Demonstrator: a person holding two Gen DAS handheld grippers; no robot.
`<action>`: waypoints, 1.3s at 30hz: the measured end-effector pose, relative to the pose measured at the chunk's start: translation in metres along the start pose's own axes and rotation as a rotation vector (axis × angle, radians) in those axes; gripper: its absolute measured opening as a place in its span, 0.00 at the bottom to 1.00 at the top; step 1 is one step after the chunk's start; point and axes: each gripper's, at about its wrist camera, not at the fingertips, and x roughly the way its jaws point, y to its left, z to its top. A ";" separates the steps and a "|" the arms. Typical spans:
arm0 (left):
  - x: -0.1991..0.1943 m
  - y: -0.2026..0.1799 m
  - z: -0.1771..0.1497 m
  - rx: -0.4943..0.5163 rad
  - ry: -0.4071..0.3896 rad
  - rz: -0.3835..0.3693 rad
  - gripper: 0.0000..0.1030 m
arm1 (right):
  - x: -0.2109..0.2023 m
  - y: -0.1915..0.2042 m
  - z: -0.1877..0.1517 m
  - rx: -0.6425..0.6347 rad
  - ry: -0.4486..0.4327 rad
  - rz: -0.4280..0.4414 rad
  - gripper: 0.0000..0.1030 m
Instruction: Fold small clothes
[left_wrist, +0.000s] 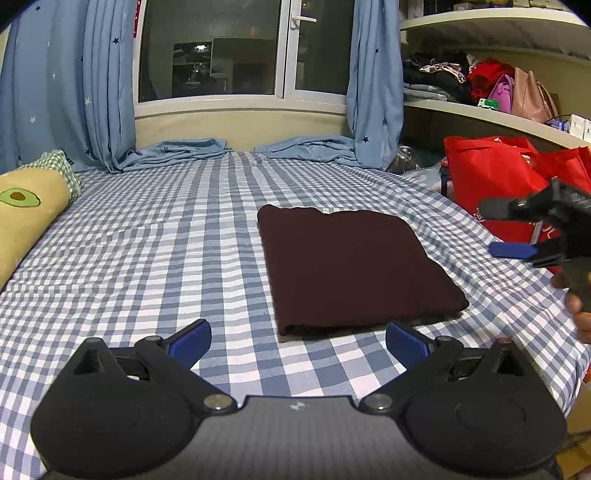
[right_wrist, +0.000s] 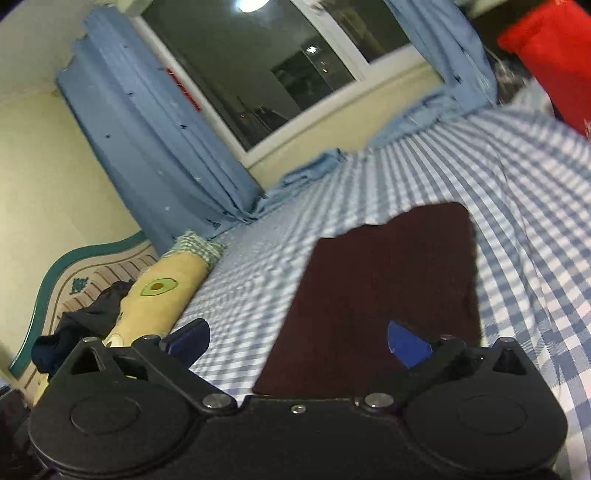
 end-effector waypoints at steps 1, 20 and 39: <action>-0.001 -0.001 -0.001 0.002 0.000 0.005 1.00 | -0.006 0.010 -0.002 -0.016 -0.005 -0.009 0.99; 0.002 -0.013 -0.011 0.012 0.020 -0.027 1.00 | -0.018 0.032 -0.074 -0.121 -0.004 -0.335 0.99; 0.007 -0.014 -0.016 0.011 0.040 -0.056 1.00 | -0.018 0.026 -0.072 -0.052 -0.004 -0.351 0.99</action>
